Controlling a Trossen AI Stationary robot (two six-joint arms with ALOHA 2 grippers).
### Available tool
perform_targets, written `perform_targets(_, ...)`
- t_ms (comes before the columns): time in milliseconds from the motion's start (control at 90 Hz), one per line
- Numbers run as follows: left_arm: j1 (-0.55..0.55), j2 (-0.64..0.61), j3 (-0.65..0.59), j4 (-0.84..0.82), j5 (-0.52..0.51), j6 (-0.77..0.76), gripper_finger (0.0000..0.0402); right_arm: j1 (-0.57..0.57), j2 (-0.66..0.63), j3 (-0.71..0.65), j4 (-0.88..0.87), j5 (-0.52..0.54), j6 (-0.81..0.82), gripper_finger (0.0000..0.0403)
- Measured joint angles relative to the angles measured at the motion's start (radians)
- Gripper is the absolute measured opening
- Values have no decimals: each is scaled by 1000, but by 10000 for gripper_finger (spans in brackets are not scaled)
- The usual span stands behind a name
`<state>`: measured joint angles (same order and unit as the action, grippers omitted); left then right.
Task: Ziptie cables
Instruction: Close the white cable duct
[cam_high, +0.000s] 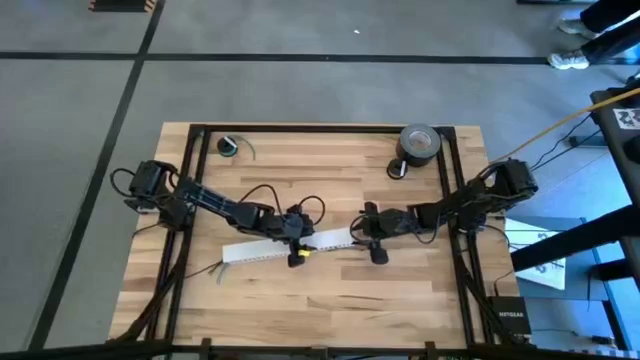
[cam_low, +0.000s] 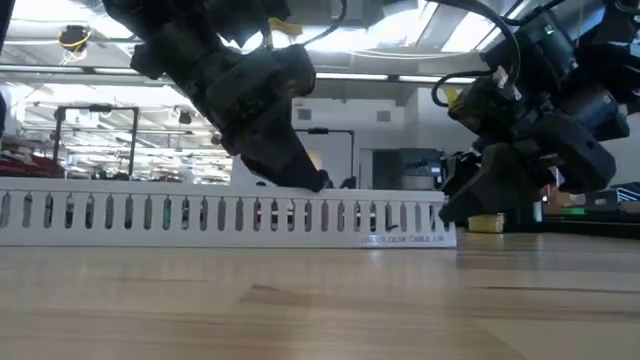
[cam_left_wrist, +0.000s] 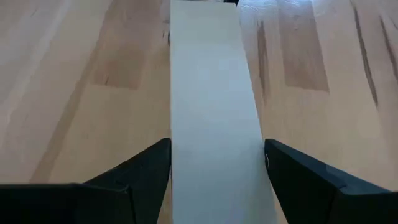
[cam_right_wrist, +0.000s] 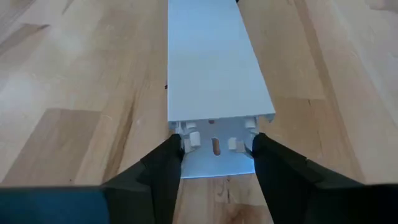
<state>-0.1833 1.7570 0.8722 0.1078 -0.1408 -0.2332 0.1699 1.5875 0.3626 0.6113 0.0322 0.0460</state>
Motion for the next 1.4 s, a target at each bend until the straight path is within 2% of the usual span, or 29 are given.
perform_targets(244,-6,2,-1,11,-20,8,238,0,0,0,-1,0,0,172)
perform_targets(444,-18,2,-1,20,-85,49,238,0,0,0,-1,1,0,172)
perform_targets(944,-11,7,-4,84,-91,23,237,0,-1,0,-3,1,1,172)
perform_targets(1400,-12,3,2,23,-91,22,237,0,0,1,-1,1,0,172)
